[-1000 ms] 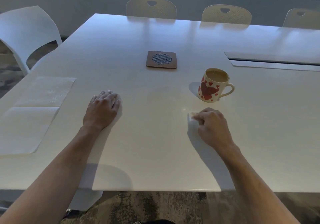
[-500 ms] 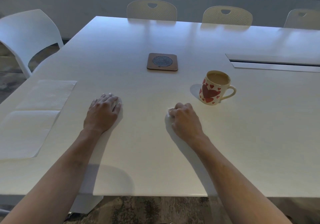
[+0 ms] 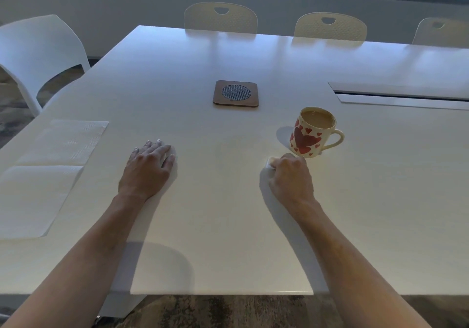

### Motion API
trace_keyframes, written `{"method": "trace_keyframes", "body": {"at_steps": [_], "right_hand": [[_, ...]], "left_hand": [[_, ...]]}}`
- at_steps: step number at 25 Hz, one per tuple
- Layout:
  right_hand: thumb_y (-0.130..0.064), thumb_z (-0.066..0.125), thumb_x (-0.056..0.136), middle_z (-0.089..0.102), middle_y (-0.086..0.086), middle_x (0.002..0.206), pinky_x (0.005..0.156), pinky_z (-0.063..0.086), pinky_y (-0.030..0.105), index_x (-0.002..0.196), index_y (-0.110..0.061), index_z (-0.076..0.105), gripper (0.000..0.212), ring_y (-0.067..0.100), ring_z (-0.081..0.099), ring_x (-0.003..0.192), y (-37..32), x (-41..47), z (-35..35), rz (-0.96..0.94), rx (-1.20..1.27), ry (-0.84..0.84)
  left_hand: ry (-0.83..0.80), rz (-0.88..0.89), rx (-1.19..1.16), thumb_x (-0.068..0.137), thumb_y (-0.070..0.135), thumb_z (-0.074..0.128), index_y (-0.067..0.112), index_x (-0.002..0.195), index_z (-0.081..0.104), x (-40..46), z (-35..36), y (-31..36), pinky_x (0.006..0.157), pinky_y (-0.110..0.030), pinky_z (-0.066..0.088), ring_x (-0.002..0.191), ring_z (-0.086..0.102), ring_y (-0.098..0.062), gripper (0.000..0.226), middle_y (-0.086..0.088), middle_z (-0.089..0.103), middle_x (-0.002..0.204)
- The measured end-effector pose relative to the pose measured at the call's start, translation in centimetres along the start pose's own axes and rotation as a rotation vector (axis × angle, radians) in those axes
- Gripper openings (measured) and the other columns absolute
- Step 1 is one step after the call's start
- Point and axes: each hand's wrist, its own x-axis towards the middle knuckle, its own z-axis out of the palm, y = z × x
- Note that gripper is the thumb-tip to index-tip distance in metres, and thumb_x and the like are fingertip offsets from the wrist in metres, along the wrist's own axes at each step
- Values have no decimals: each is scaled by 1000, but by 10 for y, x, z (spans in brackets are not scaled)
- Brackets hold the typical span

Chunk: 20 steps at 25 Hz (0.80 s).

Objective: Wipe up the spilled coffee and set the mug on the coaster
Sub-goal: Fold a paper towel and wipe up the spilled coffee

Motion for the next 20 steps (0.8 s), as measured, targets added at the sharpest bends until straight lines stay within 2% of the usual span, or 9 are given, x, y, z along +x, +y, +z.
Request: {"method": "trace_keyframes", "body": {"at_steps": [3,10,13,17,20], "right_hand": [[-5,51,89,67,13,90,81,55,36,96,-6,73,23,28,62,83,-5,26,3,20,-1,26],[-7,48,96,62,14,111,93,45,38,114,-8,70,29,32,56,102,-20,78,20,-6,-52,-28],[-5,44,95,58,12,114,93,45,35,115,-10,69,32,31,53,103,-29,89,26,-32,-44,-54],[1,42,94,56,14,116,87,48,37,112,-8,71,35,35,49,108,-48,94,31,-84,38,-91],[1,42,92,56,13,120,92,48,37,113,-7,70,36,37,49,110,-67,92,35,-177,59,-143]], "left_hand": [[-4,-1,-8,97,35,49,17,133,57,-1,0,1,118,-42,21,142,35,-25,41,-8,45,149],[-4,-3,-5,97,34,49,18,132,57,-1,-3,4,118,-42,21,142,35,-24,40,-7,46,149],[0,-7,-2,96,34,49,18,130,58,-1,-3,4,118,-42,22,141,37,-24,39,-7,47,148],[13,2,-1,96,33,51,17,128,60,0,-3,5,117,-43,25,139,40,-25,37,-9,50,145],[11,-8,-5,96,33,51,17,127,61,-1,-4,6,117,-42,24,139,40,-25,36,-9,50,145]]}}
